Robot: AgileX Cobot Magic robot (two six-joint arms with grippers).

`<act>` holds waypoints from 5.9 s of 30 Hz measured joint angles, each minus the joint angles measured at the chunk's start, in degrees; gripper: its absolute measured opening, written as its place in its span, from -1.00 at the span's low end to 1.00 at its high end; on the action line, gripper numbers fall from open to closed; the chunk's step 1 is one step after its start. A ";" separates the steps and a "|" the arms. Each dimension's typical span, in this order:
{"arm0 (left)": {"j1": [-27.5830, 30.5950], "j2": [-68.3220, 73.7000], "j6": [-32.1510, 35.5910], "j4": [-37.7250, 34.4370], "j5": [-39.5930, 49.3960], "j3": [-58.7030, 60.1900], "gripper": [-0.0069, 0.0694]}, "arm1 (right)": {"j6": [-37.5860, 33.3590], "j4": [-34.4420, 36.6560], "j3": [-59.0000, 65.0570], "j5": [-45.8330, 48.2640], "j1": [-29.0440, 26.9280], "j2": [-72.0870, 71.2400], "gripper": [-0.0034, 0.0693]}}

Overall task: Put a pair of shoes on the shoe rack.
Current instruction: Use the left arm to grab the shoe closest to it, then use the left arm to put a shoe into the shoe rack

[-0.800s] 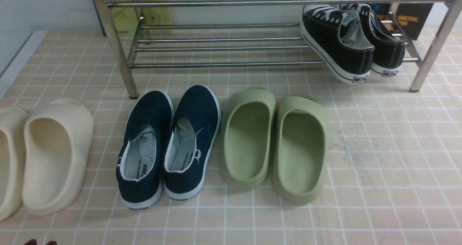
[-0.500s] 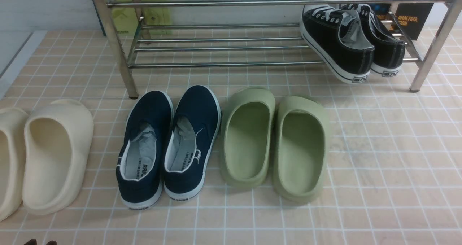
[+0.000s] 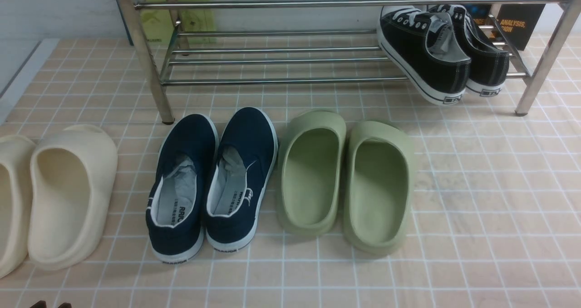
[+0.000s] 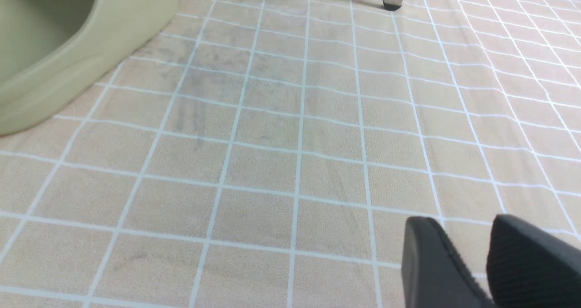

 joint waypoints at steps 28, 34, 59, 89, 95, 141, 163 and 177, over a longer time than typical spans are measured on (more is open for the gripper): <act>0.00 0.00 0.00 0.44 -20.87 0.53 -0.19 | 0.00 0.00 0.00 0.00 0.00 0.00 -0.26; 0.00 0.00 0.00 0.44 -43.99 0.53 -0.19 | 0.00 0.00 0.00 0.00 0.00 0.00 -0.26; 0.00 23.09 6.48 -3.20 -5.15 -33.16 -0.81 | 0.00 0.00 0.00 0.00 0.00 0.00 -0.25; -0.07 93.59 -0.59 -12.14 12.91 -54.48 -0.08 | 0.00 0.00 0.00 0.00 0.00 0.00 -0.25; -0.29 92.69 -0.54 -11.91 12.66 -54.96 -0.69 | 0.00 0.00 0.00 0.00 0.00 0.00 -0.25; -0.38 124.65 -8.15 -15.53 20.43 -112.81 -0.03 | 0.00 0.00 0.00 0.00 0.00 0.00 -0.25; -0.45 111.95 -1.26 -8.86 48.65 -109.76 0.15 | 0.00 0.00 0.00 0.00 0.00 0.00 -0.25; -6.86 118.96 -0.75 1.12 27.63 -107.38 -0.81 | 0.00 0.00 0.00 0.00 0.00 -0.03 -0.25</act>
